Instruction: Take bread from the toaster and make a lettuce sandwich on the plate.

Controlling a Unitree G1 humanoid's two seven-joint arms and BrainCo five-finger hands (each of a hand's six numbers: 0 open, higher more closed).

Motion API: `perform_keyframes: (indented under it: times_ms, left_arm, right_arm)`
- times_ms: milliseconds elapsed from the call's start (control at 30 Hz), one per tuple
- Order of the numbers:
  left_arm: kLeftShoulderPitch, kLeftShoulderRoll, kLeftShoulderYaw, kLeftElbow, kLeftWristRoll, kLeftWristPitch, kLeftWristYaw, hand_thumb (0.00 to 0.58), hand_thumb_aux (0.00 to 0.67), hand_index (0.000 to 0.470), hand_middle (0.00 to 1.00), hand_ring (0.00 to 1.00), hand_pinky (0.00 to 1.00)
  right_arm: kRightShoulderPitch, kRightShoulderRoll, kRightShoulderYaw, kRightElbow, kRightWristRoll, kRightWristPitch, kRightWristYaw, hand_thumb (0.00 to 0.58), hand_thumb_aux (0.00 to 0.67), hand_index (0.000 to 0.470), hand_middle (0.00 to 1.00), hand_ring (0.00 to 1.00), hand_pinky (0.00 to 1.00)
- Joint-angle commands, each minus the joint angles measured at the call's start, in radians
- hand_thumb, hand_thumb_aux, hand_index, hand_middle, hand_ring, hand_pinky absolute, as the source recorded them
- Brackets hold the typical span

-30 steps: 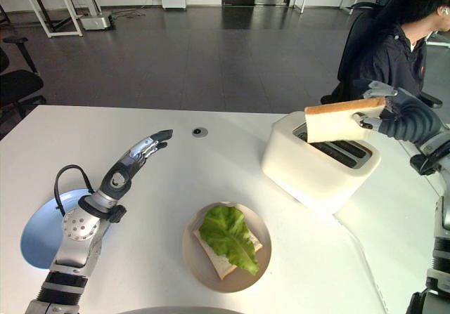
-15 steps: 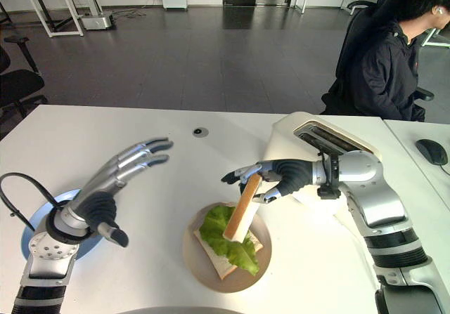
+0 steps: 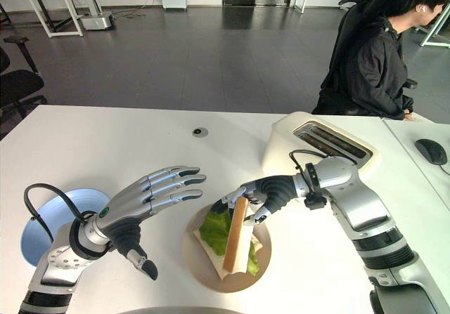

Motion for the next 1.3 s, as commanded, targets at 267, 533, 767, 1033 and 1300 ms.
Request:
perform_keyframes:
  times_ms: [267, 533, 767, 1033, 1300]
  left_arm:
    - [0.056, 0.011, -0.073, -0.084, 0.234, -0.048, 0.004, 0.000, 0.000, 0.000, 0.00, 0.00, 0.00]
    - [0.072, 0.031, -0.141, -0.105, 0.541, -0.066, 0.013, 0.000, 0.000, 0.000, 0.00, 0.00, 0.00]
    - [0.020, 0.118, -0.309, 0.023, 0.858, 0.003, -0.005, 0.000, 0.000, 0.000, 0.00, 0.00, 0.00]
    - [-0.003, 0.206, -0.390, 0.130, 0.838, 0.116, -0.002, 0.000, 0.000, 0.000, 0.00, 0.00, 0.00]
    - [-0.032, 0.251, -0.423, 0.171, 0.738, 0.198, -0.017, 0.000, 0.000, 0.000, 0.00, 0.00, 0.00]
  right_arm:
    - [-0.087, 0.102, 0.148, 0.154, -0.278, -0.096, -0.112, 0.580, 0.670, 0.470, 0.00, 0.00, 0.00]
    - [-0.093, 0.124, 0.152, 0.186, -0.355, -0.169, -0.142, 0.577, 0.623, 0.437, 0.00, 0.00, 0.00]
    - [-0.094, 0.141, 0.149, 0.195, -0.369, -0.205, -0.147, 0.571, 0.586, 0.411, 0.00, 0.00, 0.00]
    - [-0.107, 0.226, 0.085, 0.191, -0.376, -0.234, -0.270, 0.000, 0.000, 0.000, 0.00, 0.00, 0.00]
    - [-0.129, 0.294, -0.200, 0.140, -0.323, -0.377, -0.590, 0.000, 0.000, 0.000, 0.00, 0.00, 0.00]
